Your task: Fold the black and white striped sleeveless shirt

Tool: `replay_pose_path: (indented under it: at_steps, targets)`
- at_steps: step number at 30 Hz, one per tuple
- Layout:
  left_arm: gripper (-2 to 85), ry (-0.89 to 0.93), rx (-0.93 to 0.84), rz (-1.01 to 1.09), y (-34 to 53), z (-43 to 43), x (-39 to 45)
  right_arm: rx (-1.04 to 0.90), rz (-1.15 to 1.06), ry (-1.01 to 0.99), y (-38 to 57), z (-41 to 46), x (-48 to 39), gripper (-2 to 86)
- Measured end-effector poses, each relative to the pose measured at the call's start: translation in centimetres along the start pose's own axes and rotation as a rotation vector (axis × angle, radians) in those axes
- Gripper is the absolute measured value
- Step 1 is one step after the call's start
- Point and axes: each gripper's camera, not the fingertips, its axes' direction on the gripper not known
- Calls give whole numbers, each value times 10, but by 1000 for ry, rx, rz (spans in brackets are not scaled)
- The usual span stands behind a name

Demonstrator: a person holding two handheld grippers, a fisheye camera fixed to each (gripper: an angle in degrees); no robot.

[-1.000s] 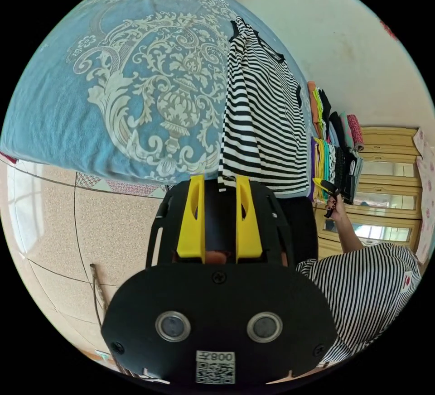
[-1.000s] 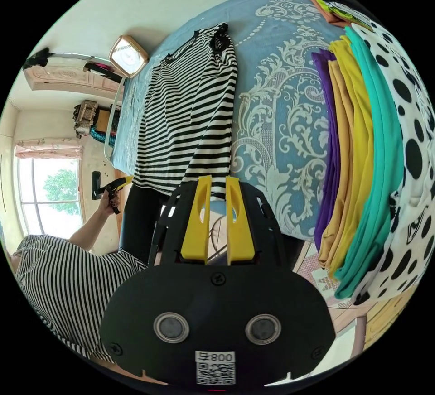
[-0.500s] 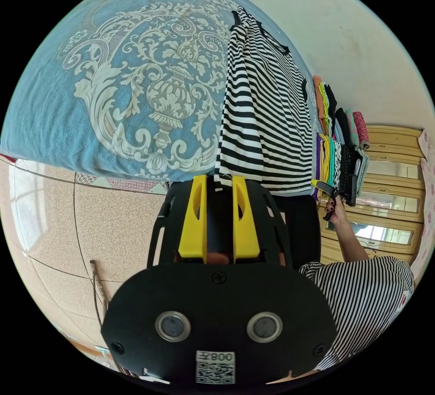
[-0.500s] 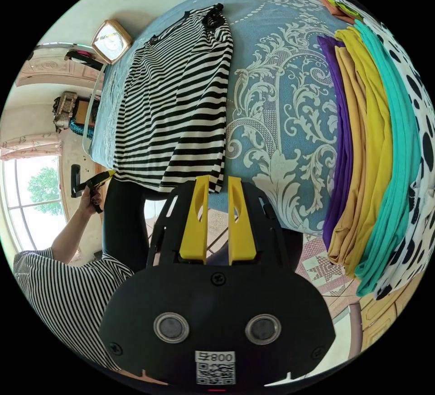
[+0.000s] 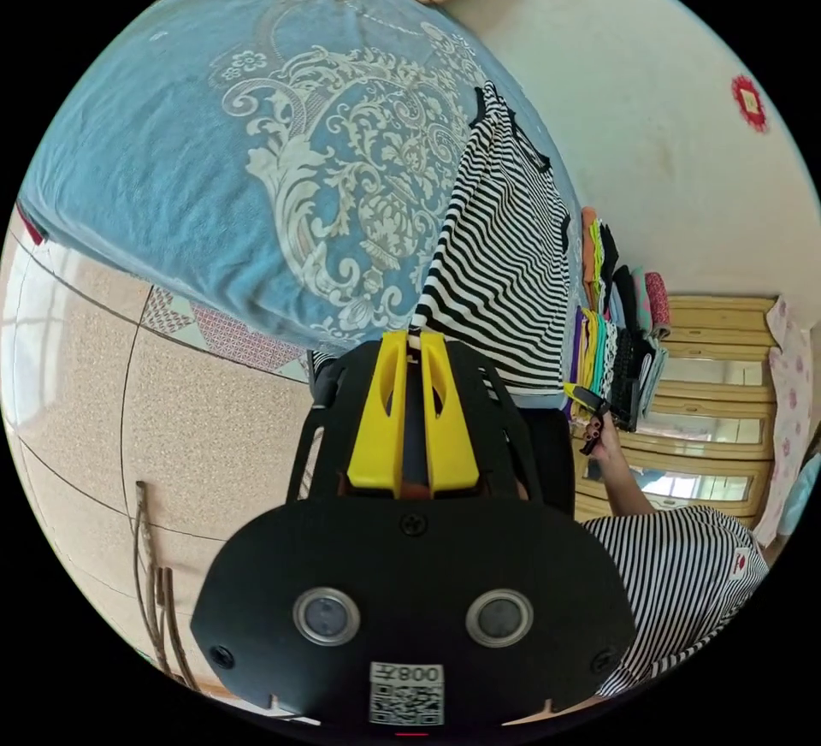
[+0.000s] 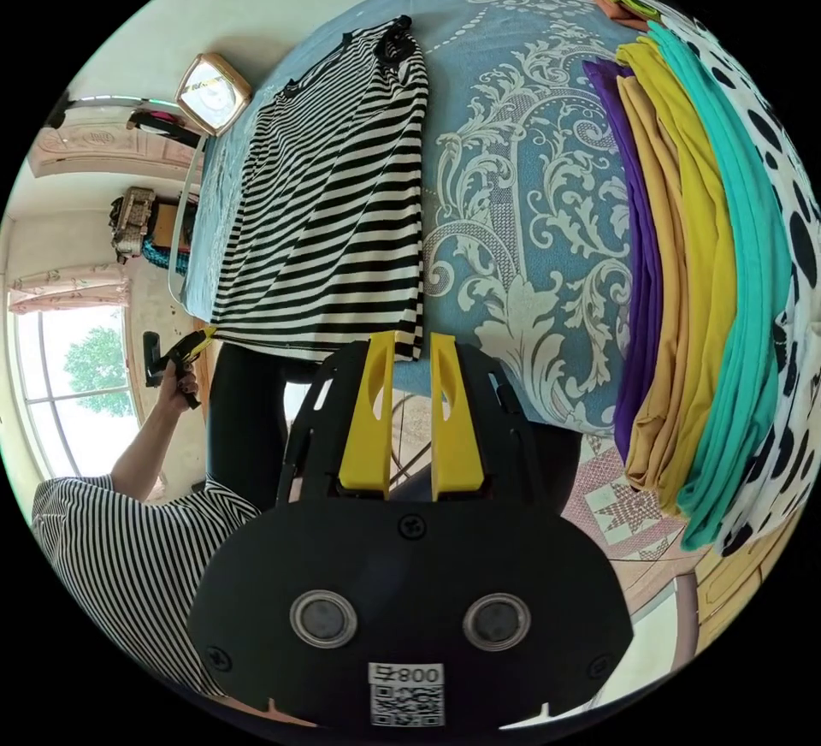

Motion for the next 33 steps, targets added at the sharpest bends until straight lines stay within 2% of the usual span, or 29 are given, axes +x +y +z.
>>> replay_pose_path:
  at_steps: [11,20,33]
  targets:
    - [29,13,-15,15,34,8,3,-20,6,15,14,9,-15,75]
    - [26,68,135,9,52,-46,-7,-10,10,-1,31,-1,-20,76]
    - [25,61,139,-22,55,-66,-19,26,39,-45,49,-30,-18,75]
